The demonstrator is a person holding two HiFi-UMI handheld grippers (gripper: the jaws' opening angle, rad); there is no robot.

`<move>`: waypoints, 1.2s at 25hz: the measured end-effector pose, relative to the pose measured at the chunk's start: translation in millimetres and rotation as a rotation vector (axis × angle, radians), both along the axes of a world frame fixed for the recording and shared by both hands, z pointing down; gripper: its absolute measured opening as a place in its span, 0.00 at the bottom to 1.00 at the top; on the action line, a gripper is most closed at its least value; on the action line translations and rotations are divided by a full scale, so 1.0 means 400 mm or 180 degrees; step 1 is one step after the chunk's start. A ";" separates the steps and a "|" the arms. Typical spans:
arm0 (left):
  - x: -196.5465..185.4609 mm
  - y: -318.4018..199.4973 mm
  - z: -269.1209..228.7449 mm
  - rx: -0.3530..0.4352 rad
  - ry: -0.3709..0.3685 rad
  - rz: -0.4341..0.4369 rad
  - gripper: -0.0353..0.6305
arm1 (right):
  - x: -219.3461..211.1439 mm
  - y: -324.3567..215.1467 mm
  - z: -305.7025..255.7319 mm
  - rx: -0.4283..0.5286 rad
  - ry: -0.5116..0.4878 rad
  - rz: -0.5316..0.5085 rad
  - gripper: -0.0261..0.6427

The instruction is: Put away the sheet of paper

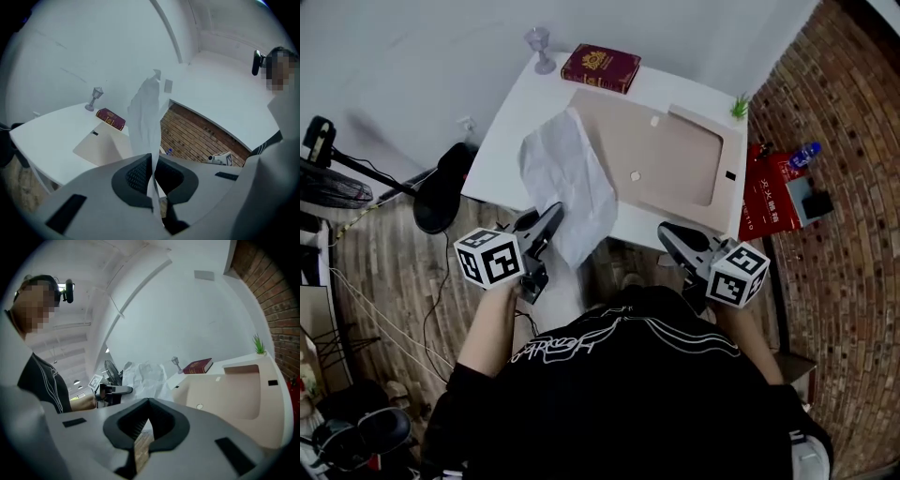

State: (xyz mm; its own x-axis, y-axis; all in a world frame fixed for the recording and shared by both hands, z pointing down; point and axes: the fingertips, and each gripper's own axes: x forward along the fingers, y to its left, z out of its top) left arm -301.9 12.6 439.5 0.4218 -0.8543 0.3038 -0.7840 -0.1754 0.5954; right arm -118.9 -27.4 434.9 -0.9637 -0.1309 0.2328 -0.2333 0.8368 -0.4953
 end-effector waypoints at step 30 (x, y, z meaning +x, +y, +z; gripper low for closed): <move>0.046 -0.465 0.118 -0.0722 0.0182 0.1110 0.10 | 0.066 -0.419 -0.015 0.0075 -0.0118 0.0597 0.04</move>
